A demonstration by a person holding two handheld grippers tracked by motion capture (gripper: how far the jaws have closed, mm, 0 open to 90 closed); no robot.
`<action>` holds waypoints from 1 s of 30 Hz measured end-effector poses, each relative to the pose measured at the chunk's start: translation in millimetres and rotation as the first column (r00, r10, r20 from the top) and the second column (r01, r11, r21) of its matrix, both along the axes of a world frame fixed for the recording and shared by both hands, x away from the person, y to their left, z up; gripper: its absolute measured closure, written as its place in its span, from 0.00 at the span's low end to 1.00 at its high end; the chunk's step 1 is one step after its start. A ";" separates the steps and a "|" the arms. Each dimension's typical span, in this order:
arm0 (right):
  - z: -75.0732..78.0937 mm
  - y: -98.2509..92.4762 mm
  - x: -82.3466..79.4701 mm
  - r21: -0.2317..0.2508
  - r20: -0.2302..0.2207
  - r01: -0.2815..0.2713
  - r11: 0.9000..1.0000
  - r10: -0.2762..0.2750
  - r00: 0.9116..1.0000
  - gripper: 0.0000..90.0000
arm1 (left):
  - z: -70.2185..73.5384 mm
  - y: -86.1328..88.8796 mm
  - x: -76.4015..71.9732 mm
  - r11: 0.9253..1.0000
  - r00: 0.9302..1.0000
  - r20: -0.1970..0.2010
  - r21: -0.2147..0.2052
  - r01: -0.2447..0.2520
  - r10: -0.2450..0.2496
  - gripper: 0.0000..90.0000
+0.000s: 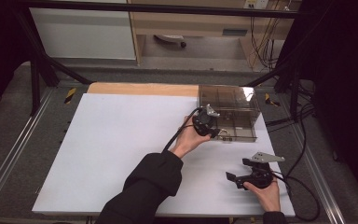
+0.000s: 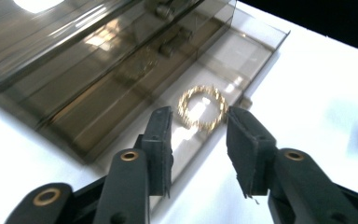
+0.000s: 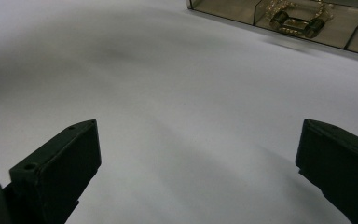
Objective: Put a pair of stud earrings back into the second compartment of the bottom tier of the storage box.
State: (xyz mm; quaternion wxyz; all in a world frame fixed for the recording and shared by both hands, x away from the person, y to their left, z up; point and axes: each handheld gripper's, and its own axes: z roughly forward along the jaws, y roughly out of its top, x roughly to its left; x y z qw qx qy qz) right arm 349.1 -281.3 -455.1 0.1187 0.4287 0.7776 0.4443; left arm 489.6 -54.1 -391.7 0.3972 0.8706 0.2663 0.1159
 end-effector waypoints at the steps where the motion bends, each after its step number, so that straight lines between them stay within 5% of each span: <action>1: 0.1 0.0 0.0 0.001 0.000 0.001 1.000 -0.001 1.000 0.01 | 1.2 5.8 -2.5 1.000 1.000 0.000 0.002 0.002 -0.002 0.65; 6: 0.0 0.0 0.0 -0.001 -0.002 0.004 1.000 -0.004 1.000 0.01 | 4.3 35.4 -13.8 1.000 1.000 0.020 -0.016 -0.002 0.002 0.54; 10: -0.1 0.4 0.1 -0.001 -0.002 0.005 1.000 -0.005 1.000 0.01 | 1.2 59.6 -19.1 0.999 0.997 -0.054 -0.004 -0.047 0.047 0.44; 17: -0.3 0.2 0.2 -0.006 -0.002 0.004 1.000 -0.004 1.000 0.01 | -6.4 98.8 -26.0 0.996 0.993 -0.072 -0.003 -0.090 0.089 0.36; 30: 0.1 0.1 -0.3 0.000 -0.005 0.009 1.000 -0.009 1.000 0.01 | -12.9 167.4 -54.5 0.991 0.991 0.002 -0.007 -0.135 0.135 0.17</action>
